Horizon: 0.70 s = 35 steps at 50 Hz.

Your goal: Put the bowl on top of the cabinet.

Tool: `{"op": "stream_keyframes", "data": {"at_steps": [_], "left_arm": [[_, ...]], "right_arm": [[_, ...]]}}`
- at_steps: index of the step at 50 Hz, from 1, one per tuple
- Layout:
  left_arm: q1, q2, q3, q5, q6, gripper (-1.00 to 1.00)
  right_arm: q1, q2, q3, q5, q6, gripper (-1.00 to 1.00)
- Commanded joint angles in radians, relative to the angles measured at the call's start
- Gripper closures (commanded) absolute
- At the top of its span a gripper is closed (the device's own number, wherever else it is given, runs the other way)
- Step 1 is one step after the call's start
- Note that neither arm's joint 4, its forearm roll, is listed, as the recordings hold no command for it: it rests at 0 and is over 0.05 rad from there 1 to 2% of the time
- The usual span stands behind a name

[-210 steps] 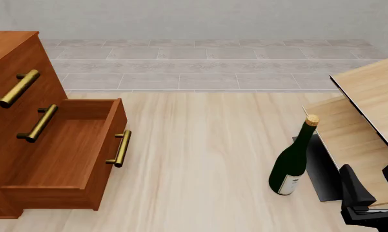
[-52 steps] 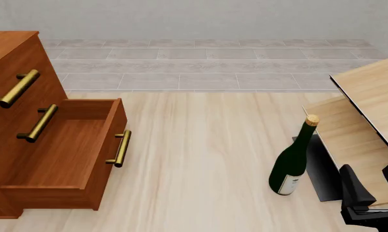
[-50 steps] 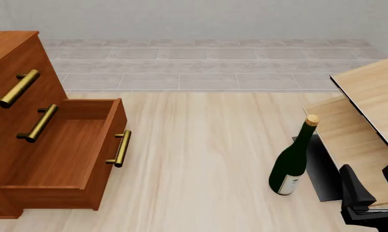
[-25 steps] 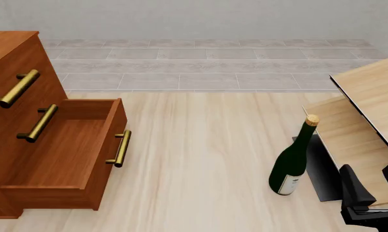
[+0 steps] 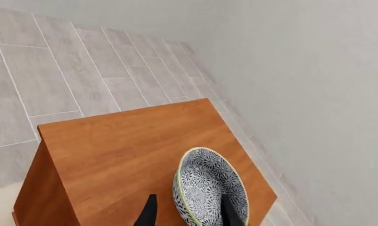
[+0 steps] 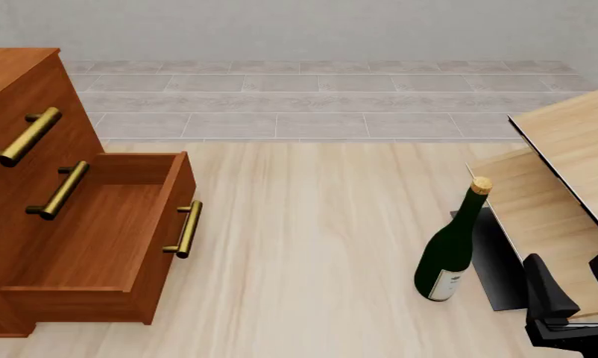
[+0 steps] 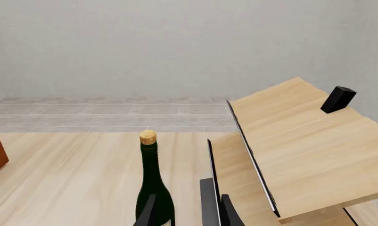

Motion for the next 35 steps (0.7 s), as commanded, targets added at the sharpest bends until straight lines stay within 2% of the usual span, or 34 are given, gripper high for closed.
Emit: {"op": "stream_keyframes", "data": {"at_steps": [1, 26, 35], "left_arm": [[-0.023, -0.062, -0.014, 0.018, -0.016, -1.00], [-0.039, -0.184, -0.024, 0.060, -0.050, -1.00], [-0.068, -0.233, -0.019, 0.085, -0.059, -1.00]], "right_arm": [[0.000, 0.000, 0.000, 0.000, 0.000, -1.00], [0.000, 0.001, 0.000, 0.000, 0.000, -1.00], [0.000, 0.000, 0.000, 0.000, 0.000, -1.00]]}}
